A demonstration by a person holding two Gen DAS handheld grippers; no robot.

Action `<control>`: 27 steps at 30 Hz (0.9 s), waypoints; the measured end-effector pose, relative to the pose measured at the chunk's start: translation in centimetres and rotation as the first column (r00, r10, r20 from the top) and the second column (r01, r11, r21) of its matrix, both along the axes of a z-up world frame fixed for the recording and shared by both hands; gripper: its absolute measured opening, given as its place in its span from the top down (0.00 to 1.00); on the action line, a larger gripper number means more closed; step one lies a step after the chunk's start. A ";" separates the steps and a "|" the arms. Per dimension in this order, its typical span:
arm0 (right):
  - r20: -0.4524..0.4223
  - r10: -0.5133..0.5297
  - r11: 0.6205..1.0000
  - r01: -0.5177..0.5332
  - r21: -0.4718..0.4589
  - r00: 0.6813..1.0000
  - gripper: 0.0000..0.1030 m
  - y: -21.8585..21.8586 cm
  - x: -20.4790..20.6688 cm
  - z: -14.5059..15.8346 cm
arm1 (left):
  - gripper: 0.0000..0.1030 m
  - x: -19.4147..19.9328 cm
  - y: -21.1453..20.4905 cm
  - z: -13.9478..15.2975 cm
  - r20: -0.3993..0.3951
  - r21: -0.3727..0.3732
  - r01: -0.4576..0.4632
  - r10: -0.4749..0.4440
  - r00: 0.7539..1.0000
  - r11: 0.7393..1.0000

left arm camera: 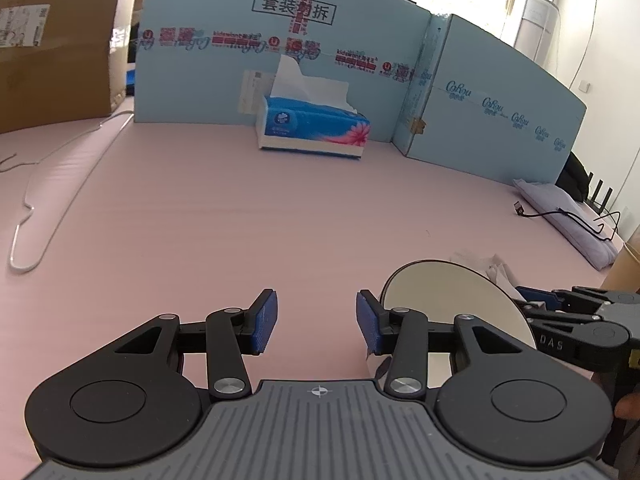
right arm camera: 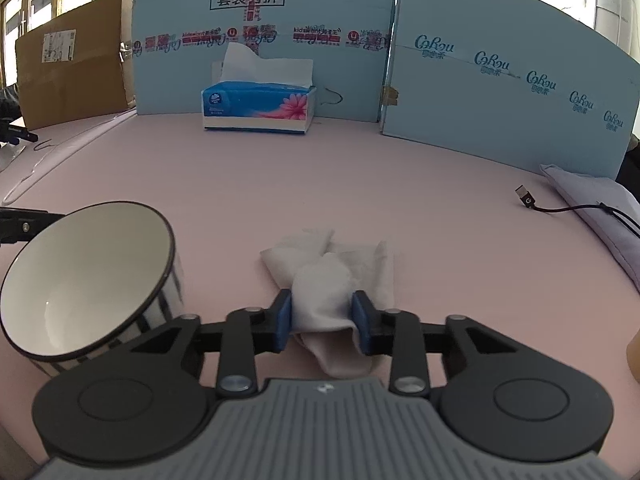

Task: Clean bowl
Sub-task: 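Lower the right gripper onto the white cloth and close on it, then lift the cloth with the right gripper and carry it into the bowl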

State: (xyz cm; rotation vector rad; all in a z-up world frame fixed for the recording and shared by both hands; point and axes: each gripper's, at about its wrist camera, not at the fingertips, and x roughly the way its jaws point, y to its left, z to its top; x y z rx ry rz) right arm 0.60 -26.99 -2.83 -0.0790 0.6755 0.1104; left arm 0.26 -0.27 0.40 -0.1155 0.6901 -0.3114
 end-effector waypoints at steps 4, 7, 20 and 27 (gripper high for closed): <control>0.000 -0.009 1.000 0.009 0.026 1.000 0.90 -0.6 0.2 0.0 | 0.55 0.2 0.1 0.0 -0.006 -0.002 0.008 -0.008 1.000 1.000; 0.015 -0.012 0.997 0.011 0.079 1.000 0.91 -1.4 0.0 0.5 | 0.58 0.2 0.1 0.2 -0.001 -0.006 0.018 -0.018 1.000 1.000; 0.163 0.184 0.960 -0.213 0.180 0.969 0.91 0.0 -3.1 5.3 | 0.61 -1.5 -0.5 1.9 0.053 -0.001 0.068 -0.067 0.996 0.998; 0.129 0.312 0.926 -0.331 0.182 0.941 0.91 2.8 -3.1 4.9 | 0.67 -1.4 -1.9 1.5 0.031 0.034 0.115 -0.116 0.993 0.993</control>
